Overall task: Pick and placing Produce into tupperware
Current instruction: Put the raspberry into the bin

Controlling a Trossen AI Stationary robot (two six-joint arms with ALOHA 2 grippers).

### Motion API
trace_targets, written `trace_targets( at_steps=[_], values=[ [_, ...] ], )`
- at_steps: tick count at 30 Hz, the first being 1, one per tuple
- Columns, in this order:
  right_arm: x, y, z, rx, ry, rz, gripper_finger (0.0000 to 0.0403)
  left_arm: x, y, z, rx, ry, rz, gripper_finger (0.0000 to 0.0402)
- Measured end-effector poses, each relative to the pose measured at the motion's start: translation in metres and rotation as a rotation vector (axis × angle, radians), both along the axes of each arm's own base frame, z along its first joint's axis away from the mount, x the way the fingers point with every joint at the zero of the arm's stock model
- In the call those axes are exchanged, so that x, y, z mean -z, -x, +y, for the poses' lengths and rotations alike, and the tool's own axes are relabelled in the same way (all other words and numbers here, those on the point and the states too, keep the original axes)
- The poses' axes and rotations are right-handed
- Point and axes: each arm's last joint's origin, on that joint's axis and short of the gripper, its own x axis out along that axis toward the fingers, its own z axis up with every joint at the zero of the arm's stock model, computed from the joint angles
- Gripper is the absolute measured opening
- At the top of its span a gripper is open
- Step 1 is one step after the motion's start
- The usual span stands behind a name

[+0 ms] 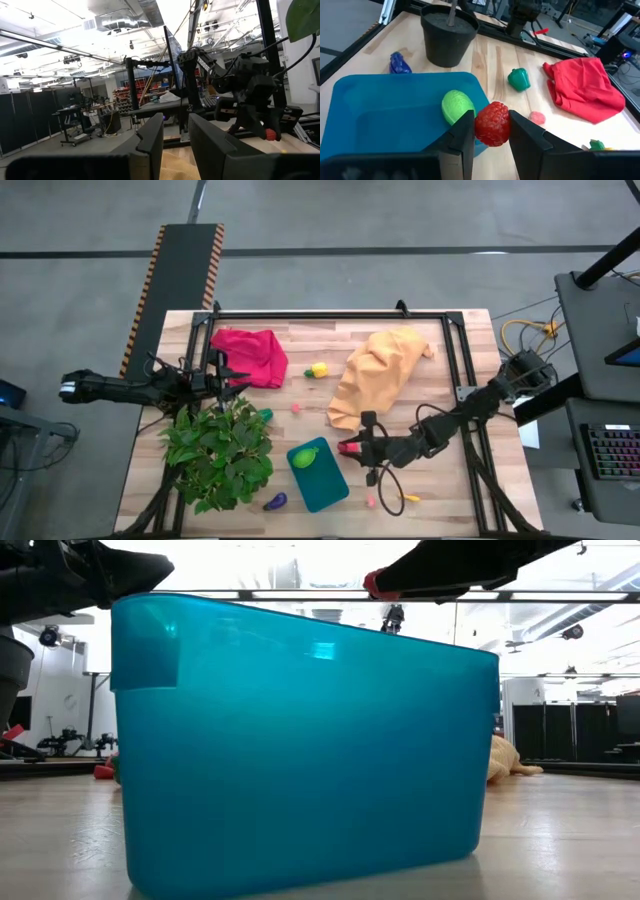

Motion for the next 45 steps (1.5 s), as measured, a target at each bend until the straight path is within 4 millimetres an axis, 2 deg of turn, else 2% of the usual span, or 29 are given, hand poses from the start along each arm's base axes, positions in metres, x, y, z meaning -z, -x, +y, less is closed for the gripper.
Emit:
trace_targets(
  at_steps=[28,45],
  values=[
    [-0.011,-0.019,-0.024,-0.1,-0.057,-0.09,0.0095,0.0,0.0,0.0,-0.001,-0.002,0.001,0.0078],
    [-0.026,-0.023,-0.025,-0.172,-0.027,-0.236,0.0095,0.001,0.0,0.0,-0.001,-0.002,0.003,0.0078]
  ],
)
